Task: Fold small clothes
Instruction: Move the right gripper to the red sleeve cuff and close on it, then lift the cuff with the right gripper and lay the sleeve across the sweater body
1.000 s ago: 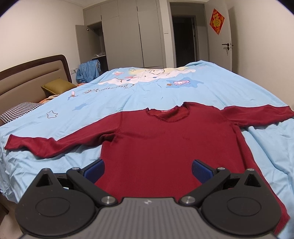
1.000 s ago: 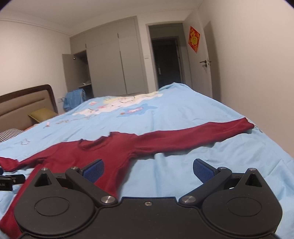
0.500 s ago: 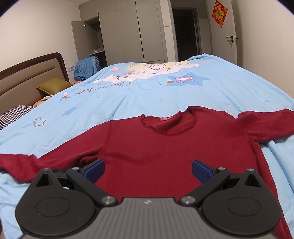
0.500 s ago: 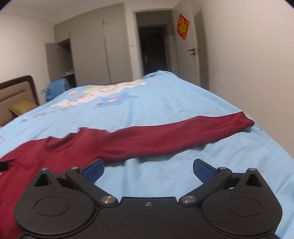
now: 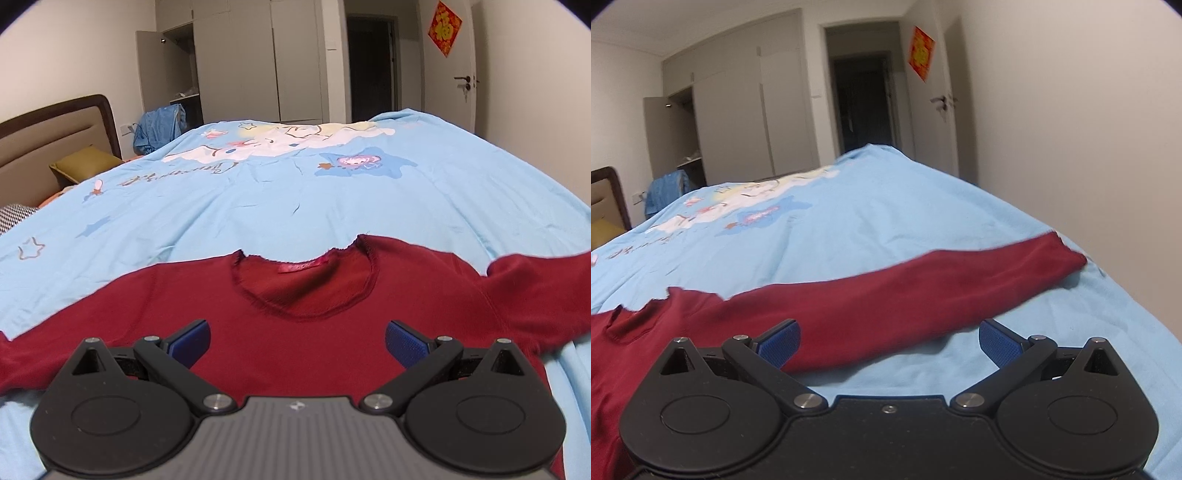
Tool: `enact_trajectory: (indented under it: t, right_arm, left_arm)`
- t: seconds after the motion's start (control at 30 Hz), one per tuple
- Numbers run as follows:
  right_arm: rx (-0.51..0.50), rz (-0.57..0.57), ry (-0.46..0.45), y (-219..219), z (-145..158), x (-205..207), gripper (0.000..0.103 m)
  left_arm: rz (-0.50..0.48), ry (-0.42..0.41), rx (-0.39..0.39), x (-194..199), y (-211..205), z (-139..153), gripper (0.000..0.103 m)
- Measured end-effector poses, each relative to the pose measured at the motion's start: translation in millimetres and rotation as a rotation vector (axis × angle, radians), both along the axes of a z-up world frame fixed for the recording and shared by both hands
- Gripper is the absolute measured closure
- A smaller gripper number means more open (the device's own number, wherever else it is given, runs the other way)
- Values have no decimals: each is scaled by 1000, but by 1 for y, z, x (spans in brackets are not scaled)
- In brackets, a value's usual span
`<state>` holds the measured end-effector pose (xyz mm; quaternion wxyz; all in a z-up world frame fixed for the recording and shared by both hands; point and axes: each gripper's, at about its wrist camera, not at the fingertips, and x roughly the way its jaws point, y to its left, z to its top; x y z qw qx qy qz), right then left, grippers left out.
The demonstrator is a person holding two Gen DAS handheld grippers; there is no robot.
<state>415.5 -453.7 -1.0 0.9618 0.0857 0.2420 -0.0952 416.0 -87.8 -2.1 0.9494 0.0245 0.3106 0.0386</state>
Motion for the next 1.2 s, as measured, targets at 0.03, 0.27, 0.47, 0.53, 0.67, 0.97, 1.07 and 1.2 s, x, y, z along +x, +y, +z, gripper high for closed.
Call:
enact_trajectory:
  t: [0.03,0.27,0.47,0.53,0.67,0.97,1.07,1.2]
  right_arm:
    - [18,-17,0,-7,-2,1,0]
    - [96,-136,-19,-53,-6,11,1]
    - [83,-248,-34,-87,-7,31,5]
    - [79,-283,-30,-97,-8,39,7]
    - [89,-334,-15,-115,-14,50,14]
    - [124,-399,-16,-126,-33,57,51]
    - [124,-376,-27,-125,-34,61,75]
    - [112,-356,-27,-122,-31,67,95]
  left_arm:
    - [7,2,-10,5,-1,-4,0]
    - [46,43,-38,18,-1,-29,0]
    - [58,71,-30,20,-5,-38,0]
    - [56,73,-29,20,-7,-39,0]
    - [54,80,-31,22,-9,-40,0]
    - [48,94,-26,27,-13,-44,0]
    - [43,98,-21,27,-14,-44,0]
    - [41,103,-27,28,-13,-42,0]
